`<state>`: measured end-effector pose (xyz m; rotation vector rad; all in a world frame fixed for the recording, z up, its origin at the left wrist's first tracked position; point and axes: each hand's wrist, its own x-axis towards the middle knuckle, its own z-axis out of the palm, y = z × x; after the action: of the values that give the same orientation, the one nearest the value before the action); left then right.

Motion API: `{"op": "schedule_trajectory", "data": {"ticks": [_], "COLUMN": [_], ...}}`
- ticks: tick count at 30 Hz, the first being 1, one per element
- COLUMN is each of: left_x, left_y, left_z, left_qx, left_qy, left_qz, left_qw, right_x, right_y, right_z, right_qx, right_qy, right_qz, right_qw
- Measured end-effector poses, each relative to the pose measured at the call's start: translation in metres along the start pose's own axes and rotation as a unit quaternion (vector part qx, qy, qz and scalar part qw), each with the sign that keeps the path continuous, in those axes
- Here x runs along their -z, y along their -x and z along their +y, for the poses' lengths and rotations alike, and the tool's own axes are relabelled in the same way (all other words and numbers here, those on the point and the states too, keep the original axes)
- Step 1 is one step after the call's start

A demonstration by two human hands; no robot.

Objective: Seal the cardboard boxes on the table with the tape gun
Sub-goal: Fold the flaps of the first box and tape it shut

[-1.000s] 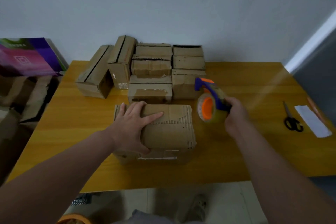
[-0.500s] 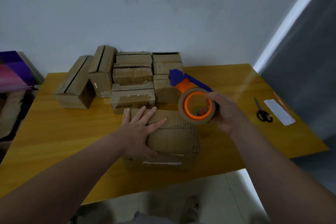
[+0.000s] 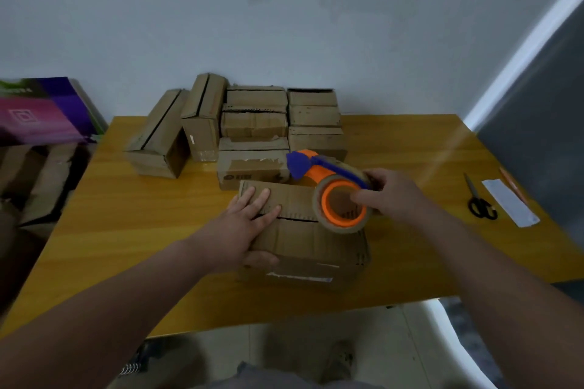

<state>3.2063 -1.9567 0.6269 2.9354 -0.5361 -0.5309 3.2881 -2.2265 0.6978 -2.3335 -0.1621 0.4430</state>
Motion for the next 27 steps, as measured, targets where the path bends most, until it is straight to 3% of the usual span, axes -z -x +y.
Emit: {"op": "schedule_trajectory", "data": {"ticks": [3, 5, 8, 16, 19, 21, 22, 23, 24, 25, 27], "left_x": [0.004, 0.008, 0.010, 0.012, 0.021, 0.029, 0.034, 0.041, 0.048, 0.053, 0.060], "left_y": [0.001, 0.002, 0.004, 0.009, 0.012, 0.011, 0.011, 0.009, 0.008, 0.006, 0.004], "left_z": [-0.001, -0.001, -0.001, -0.001, 0.007, 0.014, 0.019, 0.024, 0.027, 0.027, 0.029], "left_qx": [-0.010, -0.014, -0.017, 0.006, 0.022, 0.084, 0.131, 0.165, 0.189, 0.202, 0.207], "left_qy": [0.015, 0.025, 0.032, 0.105, 0.161, 0.285, 0.401, 0.532, 0.643, 0.709, 0.755], "left_qz": [-0.008, -0.013, -0.013, 0.003, 0.084, 0.186, 0.217, 0.225, 0.213, 0.188, 0.134], "left_qw": [1.000, 1.000, 0.999, 0.994, 0.983, 0.937, 0.881, 0.799, 0.711, 0.649, 0.608], "right_x": [0.003, -0.001, -0.012, -0.030, -0.028, -0.029, -0.029, -0.030, -0.031, -0.031, -0.032], "right_y": [-0.001, -0.002, -0.002, 0.003, 0.006, 0.007, 0.007, 0.008, 0.008, 0.008, 0.009], "right_z": [-0.012, -0.018, -0.020, -0.007, 0.001, 0.004, 0.006, 0.007, 0.007, 0.007, 0.007], "right_qx": [0.011, 0.035, 0.078, 0.099, 0.099, 0.100, 0.100, 0.099, 0.099, 0.100, 0.104], "right_qy": [0.091, 0.113, 0.113, 0.125, 0.120, 0.125, 0.126, 0.126, 0.126, 0.126, 0.131], "right_qz": [-0.048, -0.020, 0.034, 0.017, 0.018, 0.026, 0.029, 0.029, 0.029, 0.029, 0.029], "right_qw": [0.995, 0.993, 0.990, 0.987, 0.988, 0.987, 0.987, 0.987, 0.987, 0.987, 0.985]}}
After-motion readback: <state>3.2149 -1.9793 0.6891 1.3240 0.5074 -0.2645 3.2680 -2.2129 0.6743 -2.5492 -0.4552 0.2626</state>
